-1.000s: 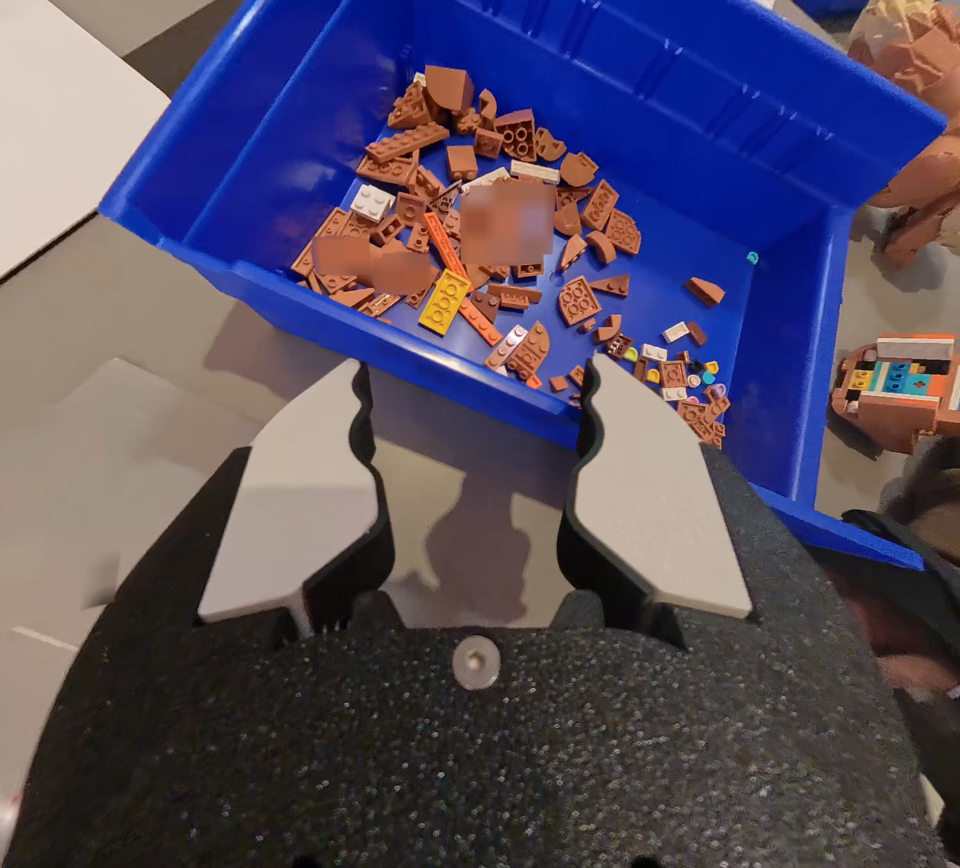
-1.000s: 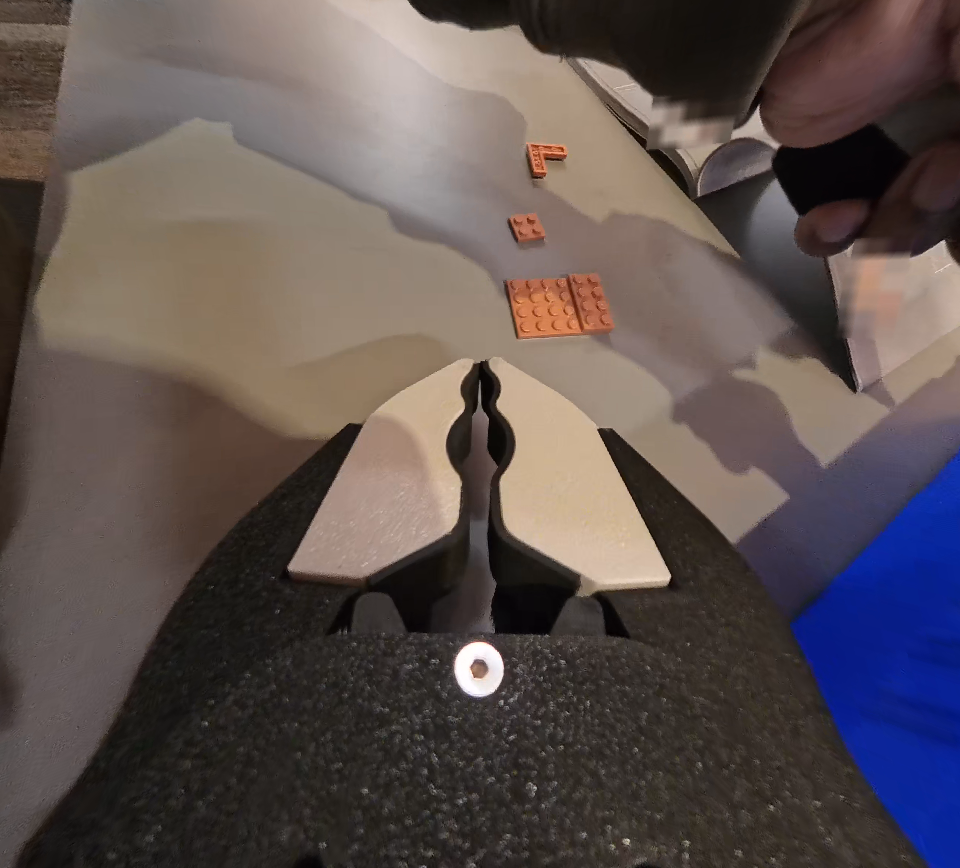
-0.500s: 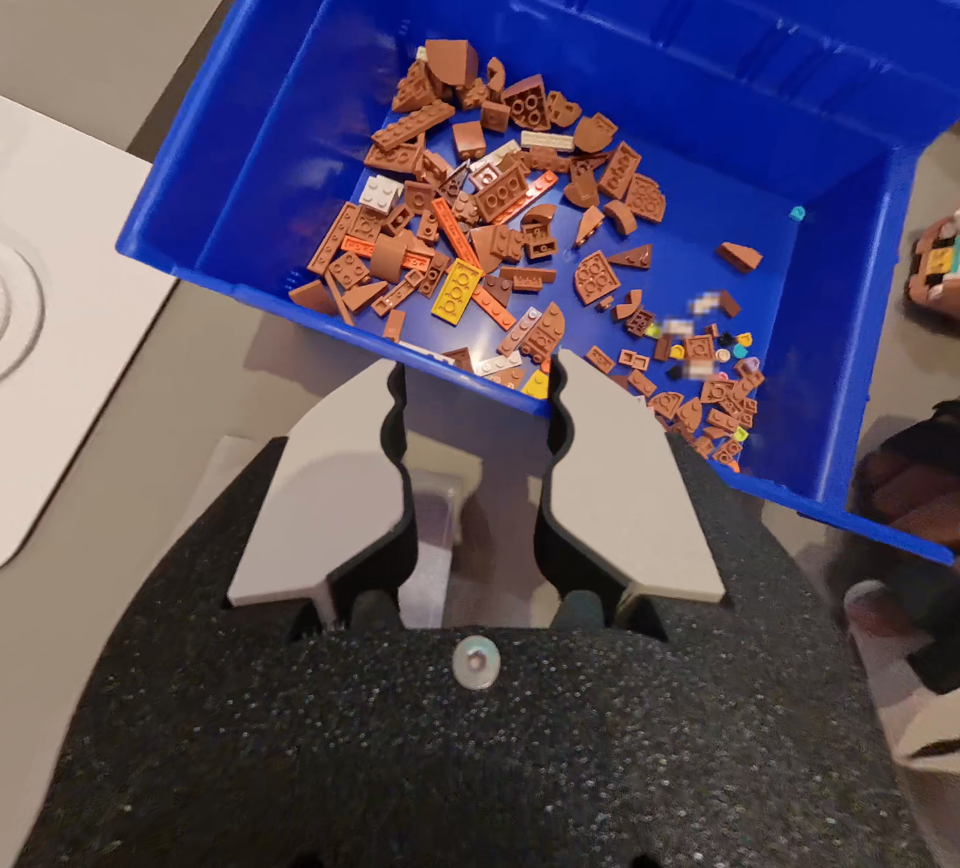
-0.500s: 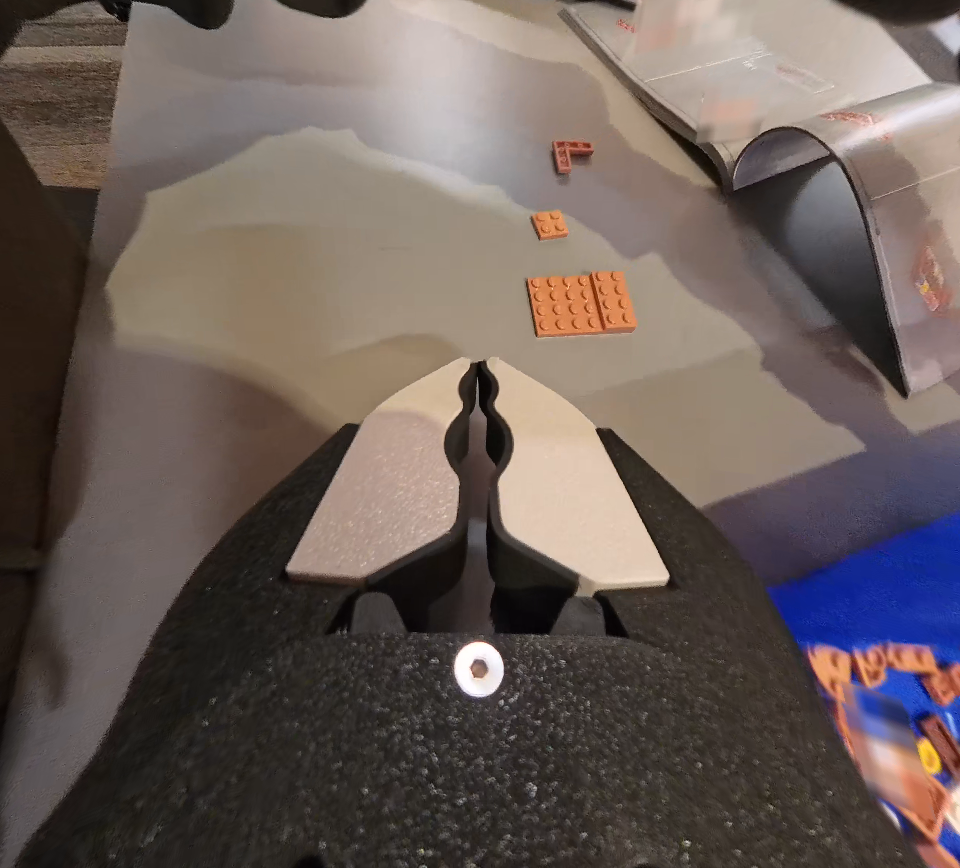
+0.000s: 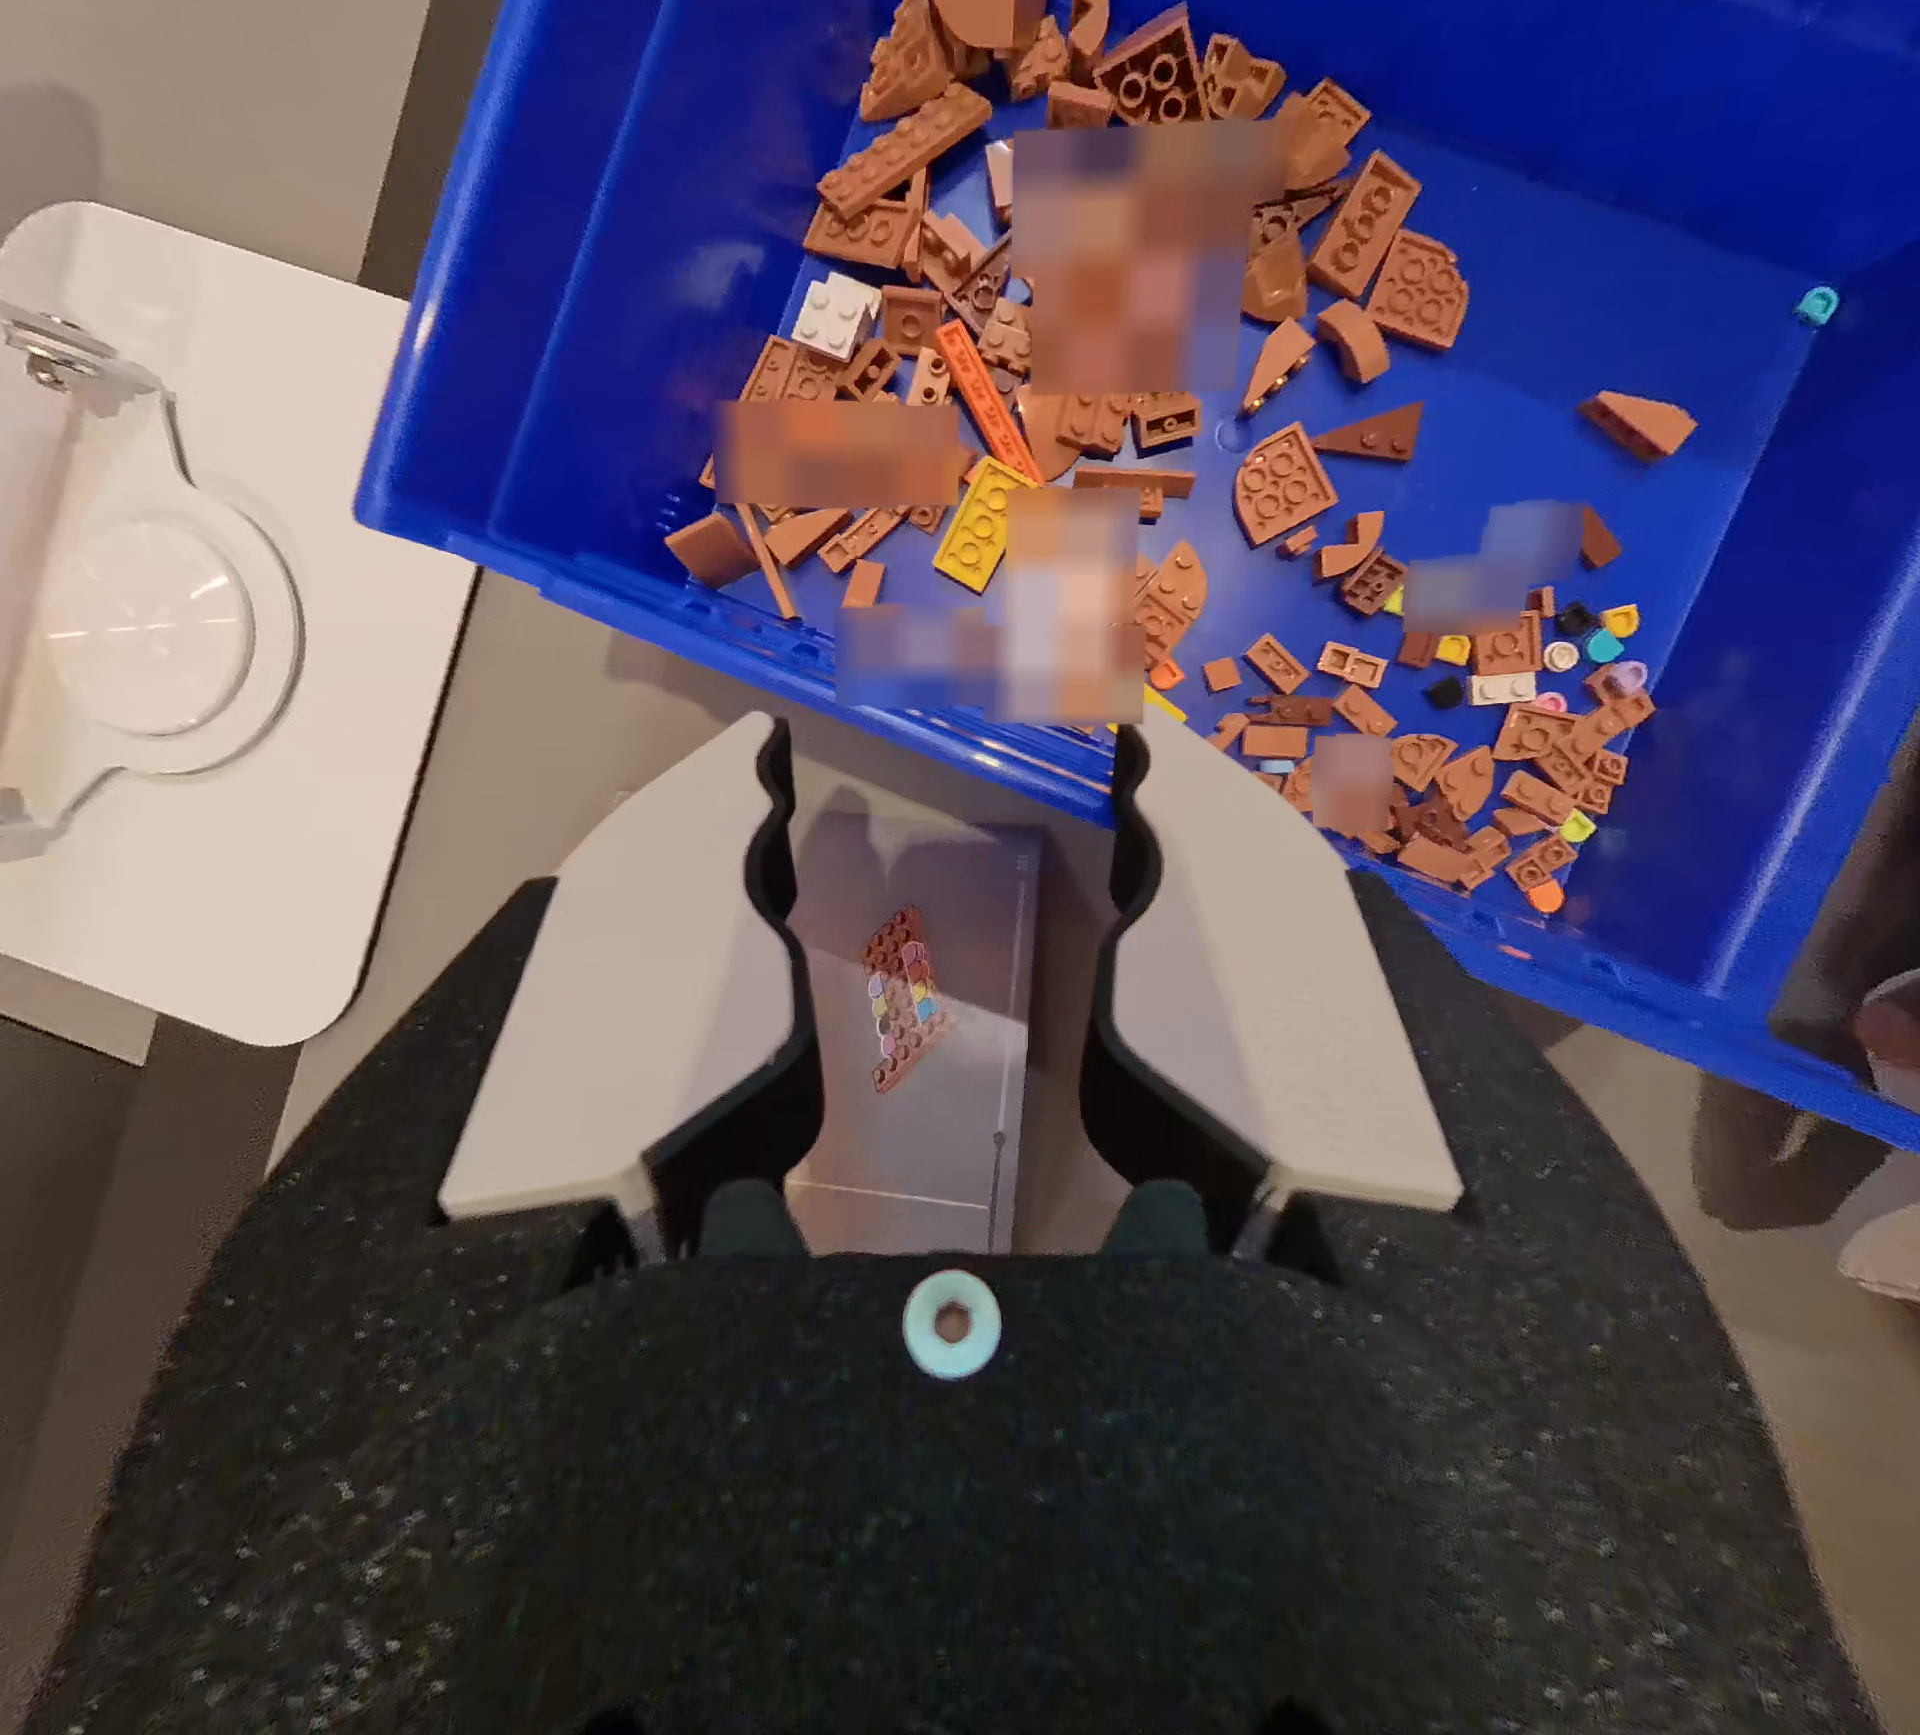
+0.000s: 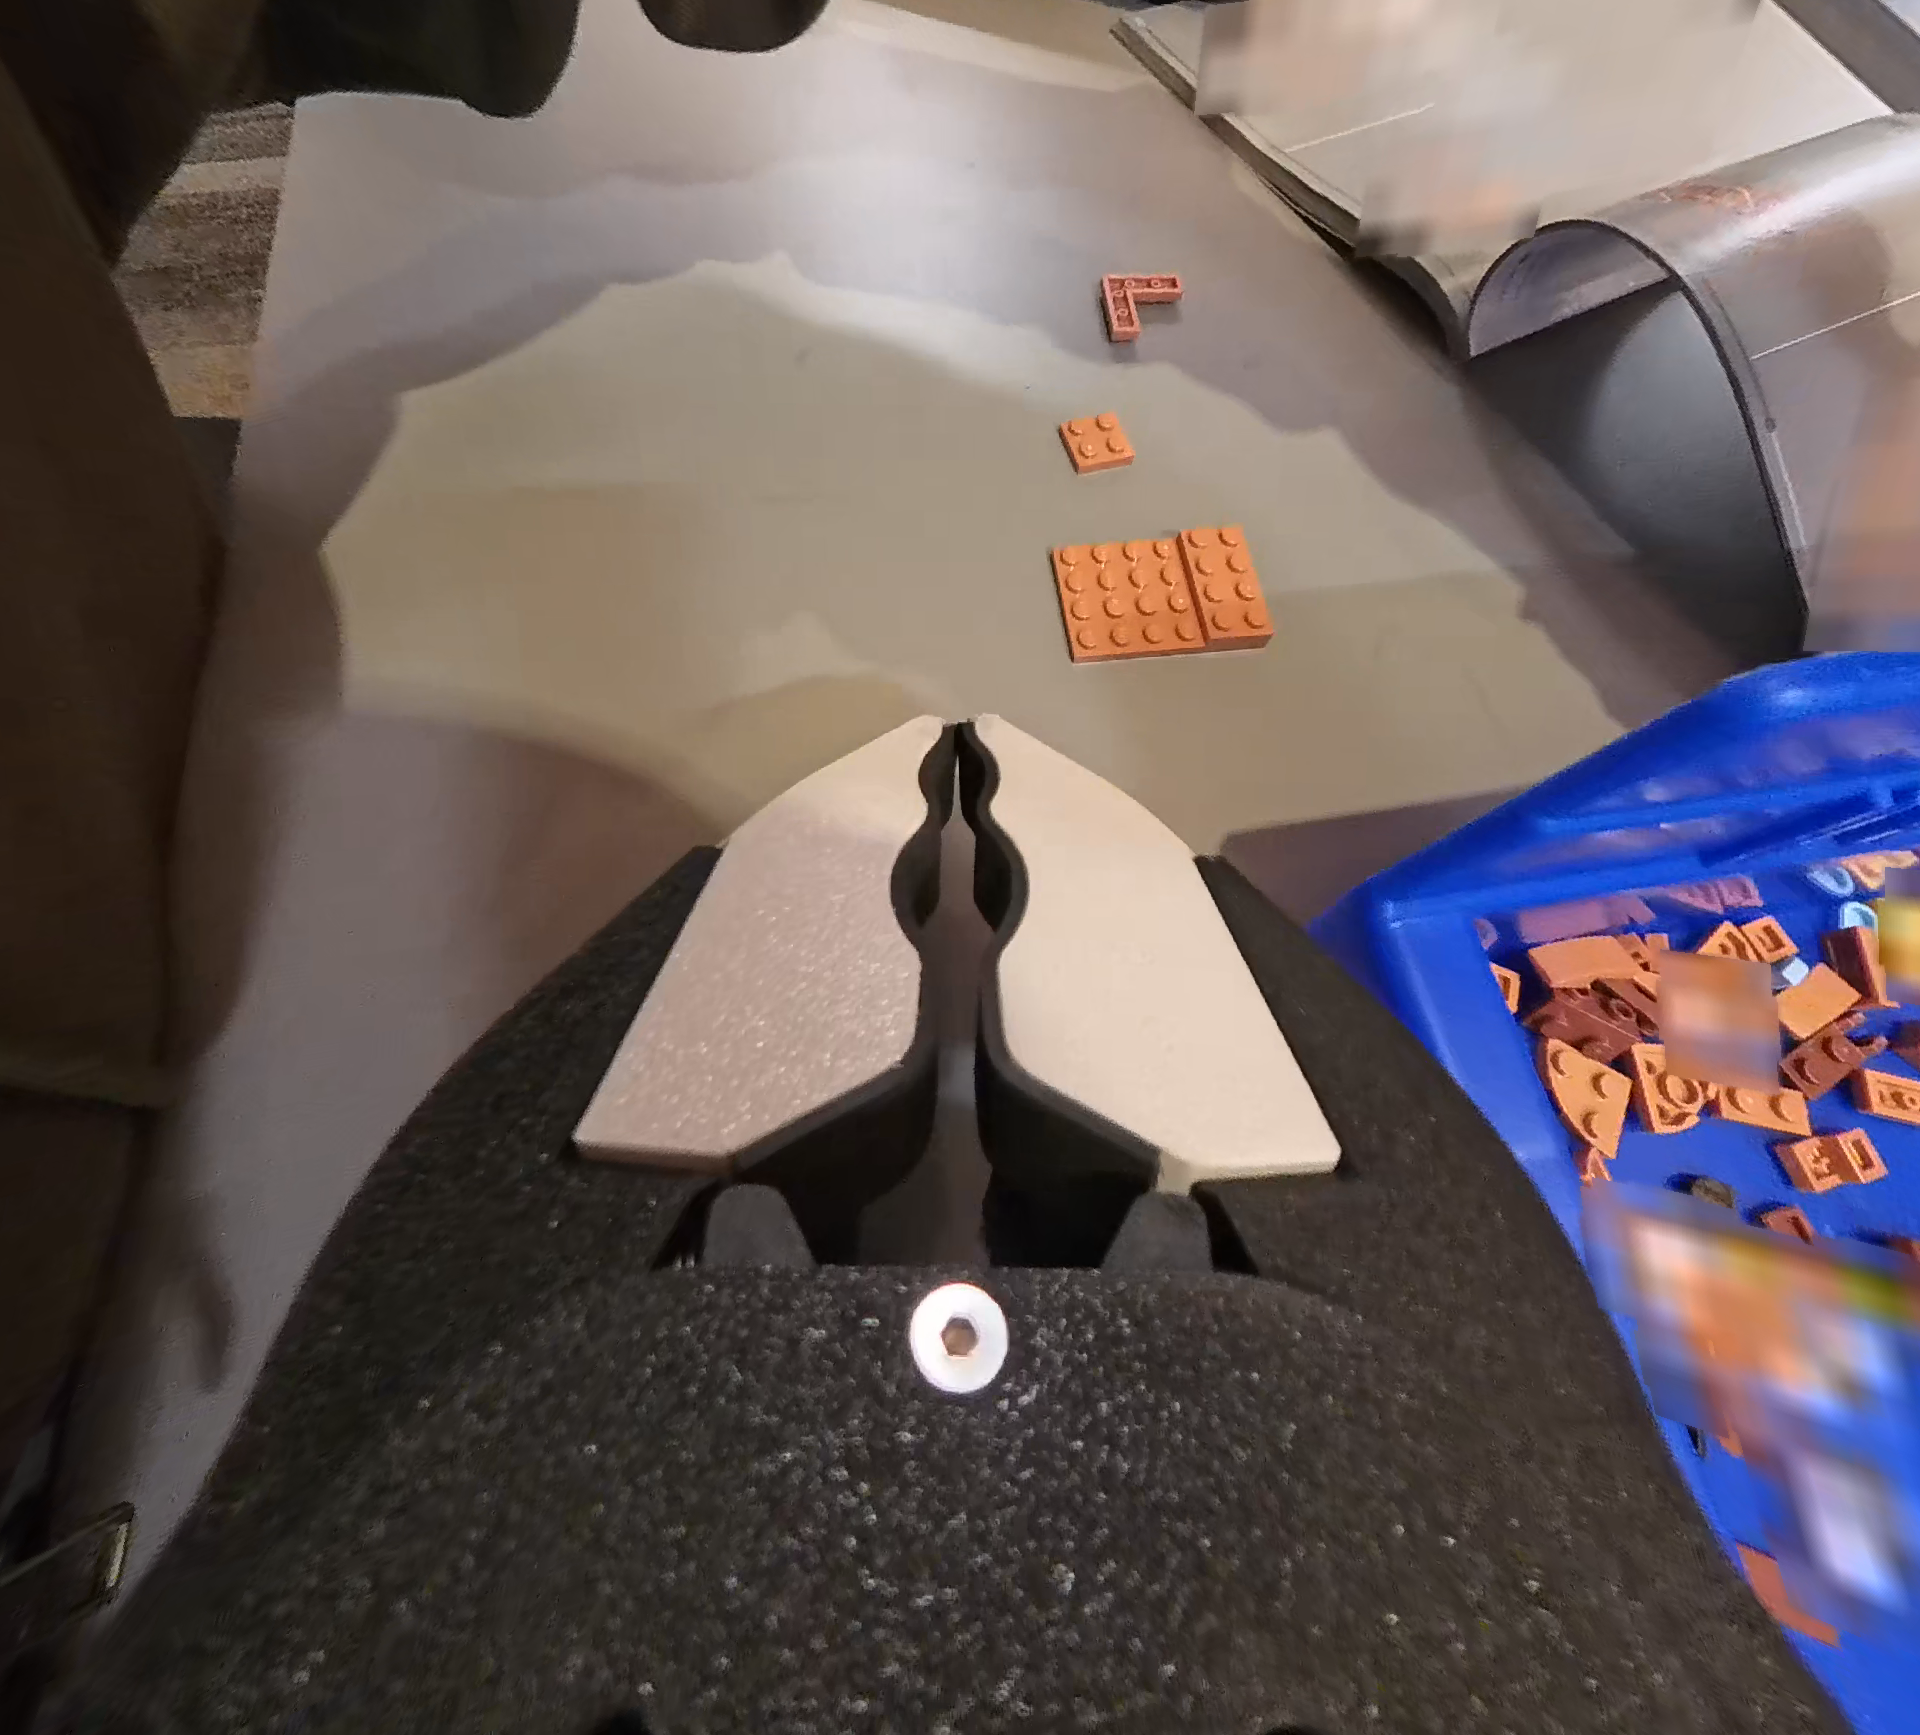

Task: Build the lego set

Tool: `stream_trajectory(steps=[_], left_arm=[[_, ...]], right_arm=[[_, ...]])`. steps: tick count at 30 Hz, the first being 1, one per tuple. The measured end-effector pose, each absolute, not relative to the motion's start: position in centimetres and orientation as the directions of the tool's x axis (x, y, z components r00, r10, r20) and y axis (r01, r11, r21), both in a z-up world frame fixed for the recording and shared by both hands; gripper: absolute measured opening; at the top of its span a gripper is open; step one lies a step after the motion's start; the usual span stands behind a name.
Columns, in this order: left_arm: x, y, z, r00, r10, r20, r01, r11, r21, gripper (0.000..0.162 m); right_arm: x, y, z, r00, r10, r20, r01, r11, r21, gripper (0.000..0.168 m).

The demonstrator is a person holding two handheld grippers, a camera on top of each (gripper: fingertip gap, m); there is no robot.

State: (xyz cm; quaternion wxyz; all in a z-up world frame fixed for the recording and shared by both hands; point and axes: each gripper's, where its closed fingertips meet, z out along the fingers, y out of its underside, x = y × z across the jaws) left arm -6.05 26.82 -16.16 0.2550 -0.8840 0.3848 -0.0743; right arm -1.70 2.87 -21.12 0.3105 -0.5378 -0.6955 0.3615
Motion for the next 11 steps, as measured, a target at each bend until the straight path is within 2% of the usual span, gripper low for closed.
stream_trajectory(steps=[3,11], left_arm=[[-5.8,27.0,-15.1,0.682,-0.726,-0.087,-0.651,-0.549,-0.524,0.064],[-3.1,28.3,-12.9,0.529,-0.820,-0.219,-0.753,-0.334,-0.567,0.064]], right_arm=[[-1.7,2.8,-21.1,-0.231,0.972,0.044,0.523,0.162,-0.837,0.000],[-1.6,2.8,-21.2,-0.235,0.971,0.044,0.524,0.164,-0.836,0.000]])
